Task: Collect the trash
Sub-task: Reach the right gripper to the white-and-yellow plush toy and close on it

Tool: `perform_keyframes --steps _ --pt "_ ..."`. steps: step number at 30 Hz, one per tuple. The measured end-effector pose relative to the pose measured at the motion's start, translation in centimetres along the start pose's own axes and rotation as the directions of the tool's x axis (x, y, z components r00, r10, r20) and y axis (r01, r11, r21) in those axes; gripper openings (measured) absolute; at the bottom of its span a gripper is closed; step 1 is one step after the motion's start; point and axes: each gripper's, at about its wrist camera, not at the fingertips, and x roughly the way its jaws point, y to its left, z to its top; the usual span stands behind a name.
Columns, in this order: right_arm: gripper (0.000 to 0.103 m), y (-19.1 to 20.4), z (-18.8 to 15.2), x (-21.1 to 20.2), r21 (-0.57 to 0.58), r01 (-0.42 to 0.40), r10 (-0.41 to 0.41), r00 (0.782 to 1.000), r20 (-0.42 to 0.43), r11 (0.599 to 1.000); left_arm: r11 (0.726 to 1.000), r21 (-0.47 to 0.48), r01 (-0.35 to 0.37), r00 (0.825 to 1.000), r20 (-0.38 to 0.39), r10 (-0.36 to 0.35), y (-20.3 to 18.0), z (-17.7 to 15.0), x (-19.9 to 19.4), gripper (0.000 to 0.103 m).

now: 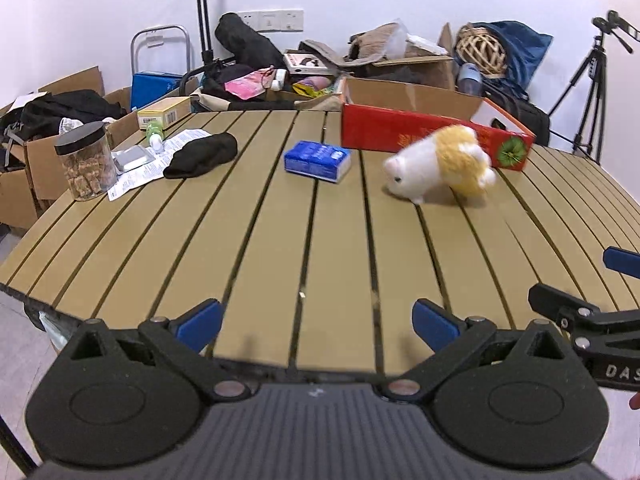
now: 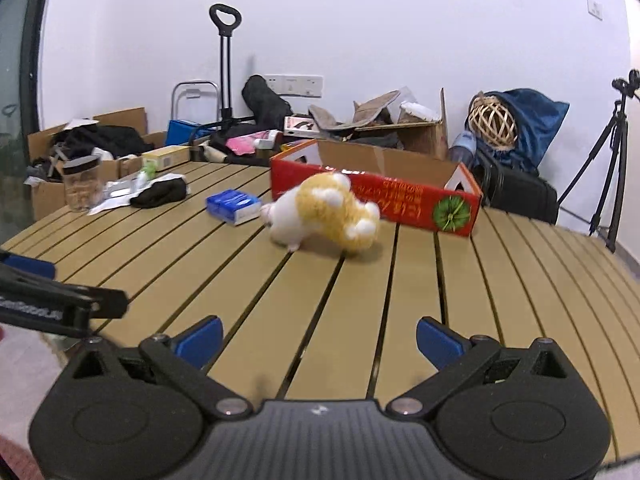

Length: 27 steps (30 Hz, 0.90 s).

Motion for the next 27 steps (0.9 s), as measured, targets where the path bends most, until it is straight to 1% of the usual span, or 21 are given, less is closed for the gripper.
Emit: perform_keyframes --steps 3,6,11,13,16,18,20,23,27 --pt "0.103 0.1 1.3 2.4 -0.025 0.054 -0.054 0.999 0.003 0.998 1.000 -0.018 0.001 1.000 0.008 -0.001 0.5 1.1 1.3 0.103" --pt "0.103 0.1 2.5 4.9 -0.037 0.119 -0.118 0.993 0.020 0.992 0.998 -0.058 -0.006 1.000 0.018 0.007 1.3 2.2 2.8 0.103" --pt "0.103 0.2 4.3 9.2 -0.092 0.159 -0.160 0.987 -0.001 0.983 0.994 -0.109 -0.019 1.000 0.018 0.021 2.8 4.2 5.1 0.103" --pt "0.103 0.4 5.0 10.5 -0.117 0.176 -0.177 0.984 0.000 0.977 0.994 -0.105 -0.021 0.999 0.025 0.024 3.1 5.0 5.7 0.103" --pt "0.103 0.6 5.7 12.1 -0.156 0.197 -0.199 0.980 0.007 0.968 0.996 -0.076 -0.046 0.998 0.028 0.048 3.0 5.8 6.5 0.103" --pt "0.103 0.8 6.1 13.2 -0.185 0.205 -0.208 0.978 0.007 0.961 0.996 -0.069 -0.054 0.998 0.028 0.056 3.1 6.0 6.9 0.103" --pt "0.103 1.3 6.5 14.4 -0.223 0.213 -0.215 0.976 0.014 0.951 0.997 -0.067 -0.046 0.999 0.023 0.048 3.4 6.1 7.4 0.103" --pt "0.103 2.1 6.9 16.0 -0.285 0.236 -0.237 0.971 0.032 0.929 0.997 -0.058 -0.053 0.998 0.016 0.054 3.6 6.1 8.0 0.103" --pt "0.103 3.2 7.2 17.5 -0.344 0.245 -0.245 0.968 0.043 0.907 0.996 -0.061 -0.057 0.998 0.004 0.058 4.1 6.2 8.8 0.103"
